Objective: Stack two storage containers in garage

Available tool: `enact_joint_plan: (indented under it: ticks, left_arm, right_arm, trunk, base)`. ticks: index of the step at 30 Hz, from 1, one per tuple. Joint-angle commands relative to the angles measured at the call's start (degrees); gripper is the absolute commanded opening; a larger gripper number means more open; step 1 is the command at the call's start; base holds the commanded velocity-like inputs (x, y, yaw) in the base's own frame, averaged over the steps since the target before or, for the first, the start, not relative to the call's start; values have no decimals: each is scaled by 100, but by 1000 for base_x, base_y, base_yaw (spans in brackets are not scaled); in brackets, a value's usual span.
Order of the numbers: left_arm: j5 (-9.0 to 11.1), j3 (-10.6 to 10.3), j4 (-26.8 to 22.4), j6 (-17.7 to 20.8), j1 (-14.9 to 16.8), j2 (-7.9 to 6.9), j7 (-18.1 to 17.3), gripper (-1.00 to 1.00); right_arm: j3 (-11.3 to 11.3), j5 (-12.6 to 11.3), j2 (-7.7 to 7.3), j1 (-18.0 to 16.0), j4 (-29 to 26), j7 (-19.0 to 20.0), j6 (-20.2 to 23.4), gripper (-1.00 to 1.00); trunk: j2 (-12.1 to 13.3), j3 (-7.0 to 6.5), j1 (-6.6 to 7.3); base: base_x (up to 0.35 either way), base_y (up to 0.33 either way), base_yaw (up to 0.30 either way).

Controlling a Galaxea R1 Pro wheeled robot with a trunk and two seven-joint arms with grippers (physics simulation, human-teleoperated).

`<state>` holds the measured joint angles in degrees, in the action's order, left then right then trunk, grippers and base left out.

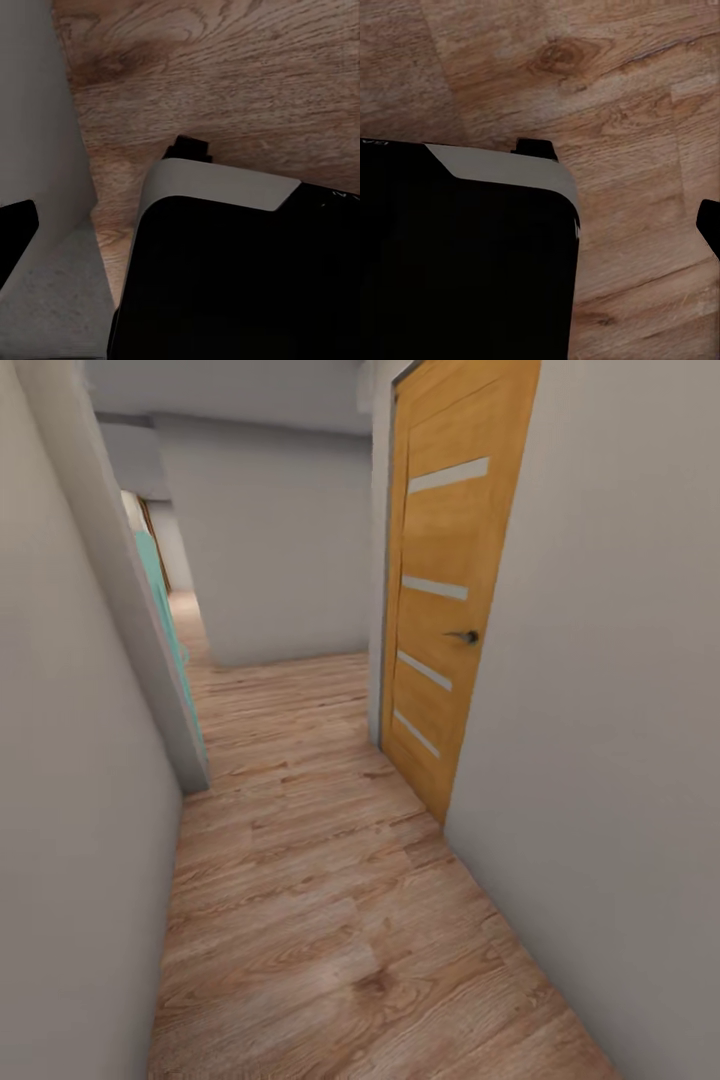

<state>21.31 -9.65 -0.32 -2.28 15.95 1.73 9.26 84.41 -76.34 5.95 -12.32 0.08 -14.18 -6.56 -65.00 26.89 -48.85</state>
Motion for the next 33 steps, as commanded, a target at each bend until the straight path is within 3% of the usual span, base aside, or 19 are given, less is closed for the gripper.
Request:
enact_joint_plan:
  ticks: [1, 11, 18, 33]
  left_arm:
    - [49, -47, 5, -18, 5, 2, 24, 100]
    - [57, -45, 5, -16, 5, 5, 57, 100]
    - [58, -37, 5, -9, 5, -88, 67, 100]
    - [58, -41, 5, -17, 5, -94, 67, 100]
  right_arm:
    - [49, -57, 0, -1, 1, -15, -19, 100]
    - [44, -57, 1, -5, 1, -15, -17, 100]
    - [27, -65, -6, -5, 1, -15, -21, 100]
    - [32, -57, -7, -4, 1, -15, -14, 100]
  trunk:
    - [-3, 10, 0]
    - [-3, 47, 0]
    - [-3, 49, 0]
    - [-3, 50, 0]
  base:
    - [0, 0, 261]
    - [20, 0, 243]
    - [287, 0, 25]
    - [321, 0, 1]
